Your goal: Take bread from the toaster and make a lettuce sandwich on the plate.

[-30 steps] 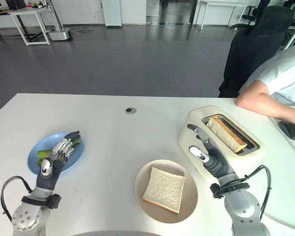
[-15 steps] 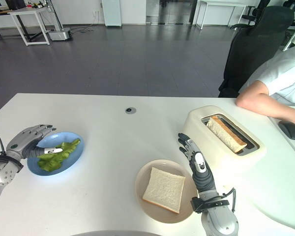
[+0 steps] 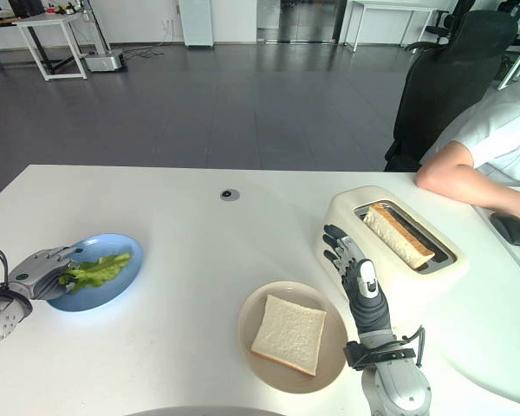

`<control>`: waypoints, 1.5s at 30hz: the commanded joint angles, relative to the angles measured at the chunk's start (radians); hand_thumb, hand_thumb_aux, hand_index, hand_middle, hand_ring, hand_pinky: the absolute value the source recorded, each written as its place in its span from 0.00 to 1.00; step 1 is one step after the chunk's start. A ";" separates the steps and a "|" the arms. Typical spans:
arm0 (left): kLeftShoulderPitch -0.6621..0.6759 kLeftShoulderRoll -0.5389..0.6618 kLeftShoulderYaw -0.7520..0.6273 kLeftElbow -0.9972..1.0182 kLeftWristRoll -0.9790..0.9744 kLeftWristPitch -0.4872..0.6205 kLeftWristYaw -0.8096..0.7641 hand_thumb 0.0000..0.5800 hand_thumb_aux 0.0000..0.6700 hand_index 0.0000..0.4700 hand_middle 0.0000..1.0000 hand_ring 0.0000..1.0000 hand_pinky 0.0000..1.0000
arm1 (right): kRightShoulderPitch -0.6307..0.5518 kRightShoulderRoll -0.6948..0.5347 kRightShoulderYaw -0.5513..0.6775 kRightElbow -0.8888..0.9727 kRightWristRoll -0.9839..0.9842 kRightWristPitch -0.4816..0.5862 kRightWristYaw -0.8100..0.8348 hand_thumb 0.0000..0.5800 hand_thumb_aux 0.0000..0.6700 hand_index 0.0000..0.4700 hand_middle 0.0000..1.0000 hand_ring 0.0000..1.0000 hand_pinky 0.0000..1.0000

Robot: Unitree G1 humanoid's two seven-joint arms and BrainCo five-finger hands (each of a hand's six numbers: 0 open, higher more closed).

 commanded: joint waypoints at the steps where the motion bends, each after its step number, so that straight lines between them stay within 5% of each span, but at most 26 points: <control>1: -0.005 0.016 -0.017 -0.009 -0.014 -0.005 0.004 1.00 1.00 1.00 0.00 0.00 0.00 | -0.009 0.001 -0.009 0.005 0.005 0.012 0.003 0.00 0.00 0.00 0.00 0.00 0.00; 7: 0.019 0.031 0.037 -0.140 -0.083 -0.017 0.000 1.00 1.00 1.00 0.00 0.00 0.00 | -0.011 0.002 -0.010 0.009 0.002 0.010 0.005 0.00 0.00 0.00 0.00 0.00 0.00; 13: 0.101 -0.033 0.141 -0.590 -0.261 0.044 -0.158 1.00 1.00 1.00 0.00 0.00 0.00 | -0.013 0.002 -0.013 0.017 -0.001 0.007 0.008 0.00 0.00 0.00 0.00 0.00 0.00; 19: 0.108 -0.252 -0.044 -0.914 -0.271 0.145 -0.306 1.00 1.00 1.00 0.00 0.00 0.00 | -0.038 -0.004 -0.035 0.024 0.006 0.013 0.008 0.00 0.00 0.00 0.00 0.00 0.00; 30: -0.041 -0.684 -0.484 -0.808 -0.044 0.206 -0.344 1.00 1.00 1.00 0.00 0.00 0.00 | -0.062 0.000 -0.024 0.031 -0.003 0.021 0.010 0.00 0.00 0.00 0.00 0.00 0.00; 37: -0.051 -0.686 -0.589 -0.640 0.075 0.163 -0.293 1.00 0.96 0.96 0.00 0.00 0.00 | -0.069 -0.004 -0.024 0.017 -0.005 0.025 0.009 0.00 0.00 0.00 0.00 0.00 0.00; 38: -0.049 -0.671 -0.589 -0.631 0.083 0.158 -0.294 0.96 0.81 0.81 0.00 0.00 0.00 | -0.073 -0.007 -0.025 0.008 -0.005 0.027 0.009 0.00 0.00 0.00 0.00 0.00 0.00; 39: -0.047 -0.653 -0.585 -0.630 0.083 0.153 -0.307 0.79 0.55 0.55 0.00 0.00 0.00 | -0.080 -0.011 -0.031 -0.003 -0.004 0.031 0.007 0.00 0.00 0.00 0.00 0.00 0.00; 40: -0.046 -0.640 -0.581 -0.631 0.081 0.150 -0.319 0.11 0.06 0.06 0.00 0.00 0.00 | -0.086 -0.014 -0.039 -0.009 -0.003 0.033 0.005 0.00 0.00 0.00 0.00 0.00 0.00; 41: -0.047 -0.630 -0.578 -0.634 0.076 0.147 -0.331 0.00 0.00 0.00 0.00 0.00 0.00 | -0.095 -0.018 -0.048 -0.012 -0.001 0.037 0.004 0.00 0.00 0.00 0.00 0.00 0.00; 45: -0.061 -0.619 -0.566 -0.639 0.060 0.152 -0.363 0.00 0.00 0.00 0.00 0.00 0.00 | -0.124 -0.030 -0.077 -0.008 -0.001 0.044 0.005 0.00 0.00 0.00 0.00 0.00 0.00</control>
